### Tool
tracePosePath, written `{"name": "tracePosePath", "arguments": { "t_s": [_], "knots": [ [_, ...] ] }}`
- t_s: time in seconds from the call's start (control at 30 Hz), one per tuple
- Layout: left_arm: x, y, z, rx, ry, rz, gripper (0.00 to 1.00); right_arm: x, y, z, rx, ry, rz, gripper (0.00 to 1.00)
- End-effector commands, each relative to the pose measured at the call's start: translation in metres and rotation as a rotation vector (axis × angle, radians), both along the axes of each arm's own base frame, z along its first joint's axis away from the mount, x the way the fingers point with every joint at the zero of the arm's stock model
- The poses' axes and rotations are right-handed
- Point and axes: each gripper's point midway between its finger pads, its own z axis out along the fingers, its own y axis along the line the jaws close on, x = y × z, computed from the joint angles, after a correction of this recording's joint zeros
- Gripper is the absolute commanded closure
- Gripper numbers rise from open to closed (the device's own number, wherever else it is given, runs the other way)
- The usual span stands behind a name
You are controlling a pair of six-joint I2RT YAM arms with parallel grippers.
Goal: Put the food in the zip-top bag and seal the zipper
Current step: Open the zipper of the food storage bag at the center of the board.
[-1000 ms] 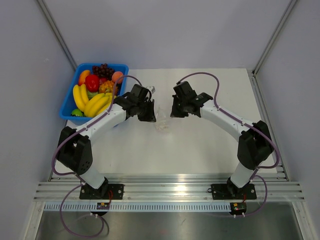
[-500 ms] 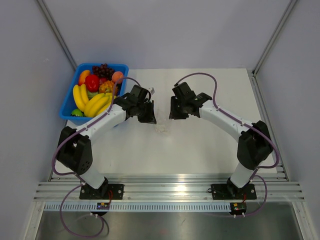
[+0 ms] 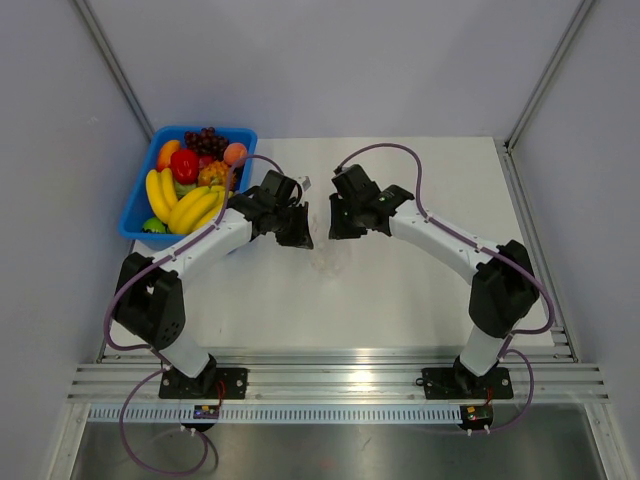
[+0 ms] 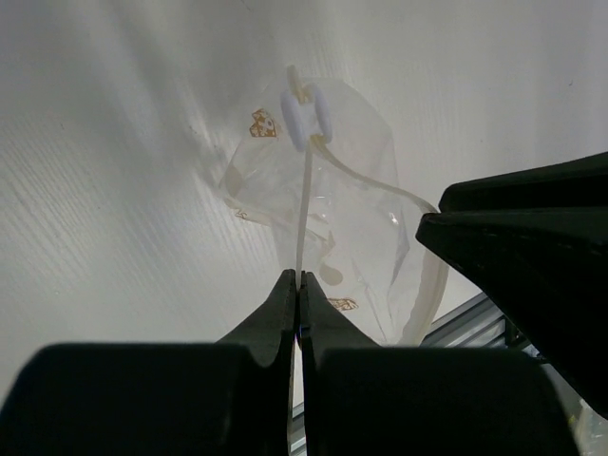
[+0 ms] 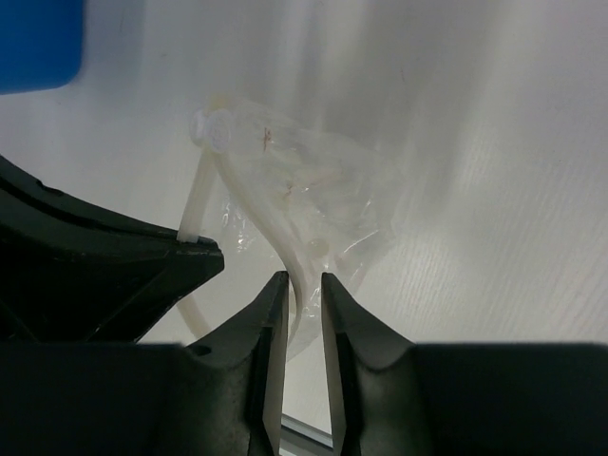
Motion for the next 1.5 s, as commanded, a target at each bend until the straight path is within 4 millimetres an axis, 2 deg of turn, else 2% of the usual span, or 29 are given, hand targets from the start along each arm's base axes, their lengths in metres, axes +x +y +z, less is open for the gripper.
{"name": "tracePosePath", "arguments": {
  "t_s": [0.0, 0.17, 0.23, 0.33, 0.37, 0.43, 0.47, 0.5, 0.6, 0.8, 1.0, 1.2, 1.33, 1.47],
  "knots": [
    [0.004, -0.001, 0.002, -0.006, -0.017, -0.044, 1.00, 0.002, -0.001, -0.008, -0.027, 0.006, 0.002, 0.73],
    [0.005, -0.003, 0.000, -0.005, -0.008, -0.052, 1.00, 0.000, 0.004, 0.003, 0.020, -0.022, 0.018, 0.55],
    [0.005, -0.005, 0.000, -0.016, -0.009, -0.058, 1.00, 0.000, 0.003, 0.003, 0.016, -0.022, 0.021, 0.55],
    [0.006, -0.006, 0.001, -0.022, -0.012, -0.063, 1.00, 0.000, 0.003, -0.008, -0.002, 0.003, 0.016, 0.68],
    [0.006, -0.005, 0.002, -0.023, -0.014, -0.062, 1.00, 0.000, 0.004, -0.012, -0.002, 0.007, 0.014, 0.76],
    [0.008, -0.005, 0.004, -0.025, -0.020, -0.065, 1.00, -0.004, 0.007, -0.018, 0.011, 0.035, 0.030, 0.87],
    [0.008, -0.004, 0.005, -0.023, -0.024, -0.070, 1.00, -0.004, 0.007, -0.021, 0.006, 0.040, 0.024, 0.97],
    [0.009, -0.004, 0.006, -0.025, -0.028, -0.074, 1.00, -0.002, 0.004, -0.023, -0.005, 0.035, 0.011, 1.00],
    [0.010, 0.001, 0.006, -0.013, -0.031, -0.083, 1.00, 0.005, -0.004, -0.019, -0.032, -0.001, -0.039, 1.00],
    [0.017, 0.013, 0.007, 0.002, -0.041, -0.085, 1.00, 0.022, -0.011, 0.010, -0.031, -0.089, -0.125, 1.00],
    [0.020, 0.018, 0.005, 0.017, -0.045, -0.087, 1.00, 0.030, -0.019, 0.020, -0.040, -0.123, -0.195, 1.00],
    [0.026, 0.011, 0.004, -0.007, -0.053, -0.103, 1.00, 0.036, -0.012, 0.035, 0.006, -0.145, -0.208, 1.00],
    [0.039, 0.000, 0.008, -0.038, -0.084, -0.119, 1.00, 0.039, -0.008, 0.027, -0.032, -0.126, -0.207, 1.00],
    [0.054, -0.003, 0.004, -0.026, -0.109, -0.139, 1.00, 0.045, -0.008, 0.029, -0.062, -0.146, -0.229, 1.00]
  ]
}}
